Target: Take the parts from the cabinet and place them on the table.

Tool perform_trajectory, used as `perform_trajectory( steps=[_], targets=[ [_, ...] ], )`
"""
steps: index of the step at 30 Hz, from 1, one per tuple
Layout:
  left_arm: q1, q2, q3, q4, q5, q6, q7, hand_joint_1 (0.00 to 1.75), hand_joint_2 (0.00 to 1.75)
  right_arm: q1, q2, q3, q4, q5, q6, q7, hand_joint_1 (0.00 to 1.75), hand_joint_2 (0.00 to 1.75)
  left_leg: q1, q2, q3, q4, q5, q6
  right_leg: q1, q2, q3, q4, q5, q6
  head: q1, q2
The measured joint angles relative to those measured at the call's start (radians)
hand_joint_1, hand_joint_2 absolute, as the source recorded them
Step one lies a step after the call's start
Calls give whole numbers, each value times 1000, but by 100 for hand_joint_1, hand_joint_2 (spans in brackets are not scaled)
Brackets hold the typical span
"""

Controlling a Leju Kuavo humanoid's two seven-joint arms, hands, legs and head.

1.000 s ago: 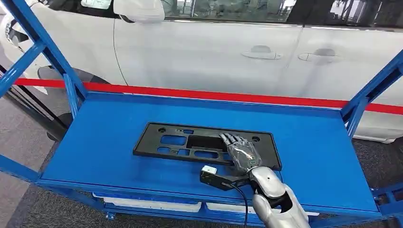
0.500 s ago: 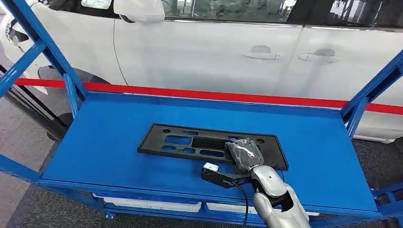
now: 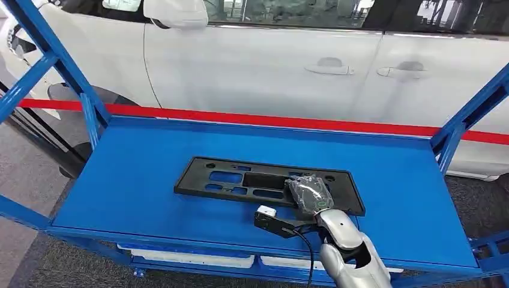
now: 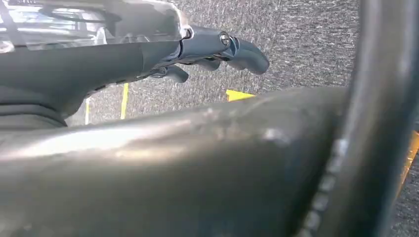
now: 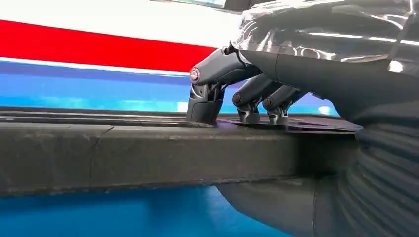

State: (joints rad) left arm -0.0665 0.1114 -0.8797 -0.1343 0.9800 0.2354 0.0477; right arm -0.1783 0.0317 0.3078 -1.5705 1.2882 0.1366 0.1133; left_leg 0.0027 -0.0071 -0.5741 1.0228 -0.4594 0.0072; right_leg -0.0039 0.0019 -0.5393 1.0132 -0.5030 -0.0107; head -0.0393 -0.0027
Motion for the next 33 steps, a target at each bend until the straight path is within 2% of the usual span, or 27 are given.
perform_trajectory(
  steps=[1, 2, 5, 16, 19, 33],
  targets=[
    [0, 0, 0, 0, 0, 0, 0, 0, 0, 0, 0, 0, 0, 0, 0, 0, 166, 175, 0, 0, 0, 0, 0, 0, 0, 0, 0, 0, 0, 0, 0, 0],
    [0, 0, -1, 0, 0, 0, 0, 0, 175, 0, 0, 0, 0, 0, 0, 0, 168, 175, 0, 0, 0, 0, 0, 0, 0, 0, 0, 0, 0, 0, 0, 0],
    [0, 0, -2, 0, 5, 0, -4, 0, 175, 1, 2, -2, 0, 3, -1, -3, 175, 175, 0, 0, 0, 0, 0, 0, 0, 0, 0, 0, 0, 0, 0, 0],
    [-2, 0, -14, 0, 37, 2, 13, 0, 175, 12, 17, -15, -7, 0, -19, -25, 175, 175, 0, 0, 0, 0, 0, 0, 0, 0, 0, 0, 0, 0, 0, 0],
    [-1, 2, -24, 0, 37, 3, 33, 0, 175, 28, 21, -18, -40, -10, -35, -35, 175, 175, 0, 0, -1, 0, 0, 0, 0, 0, -1, 0, 0, 0, 0, 0],
    [-3, 3, -64, 0, 45, 13, 51, 0, 175, 45, 21, -18, -223, 32, -69, -52, 175, 175, 0, 1, -1, 0, 0, 0, 0, 0, -2, 0, 0, 0, 0, 0]
  ],
)
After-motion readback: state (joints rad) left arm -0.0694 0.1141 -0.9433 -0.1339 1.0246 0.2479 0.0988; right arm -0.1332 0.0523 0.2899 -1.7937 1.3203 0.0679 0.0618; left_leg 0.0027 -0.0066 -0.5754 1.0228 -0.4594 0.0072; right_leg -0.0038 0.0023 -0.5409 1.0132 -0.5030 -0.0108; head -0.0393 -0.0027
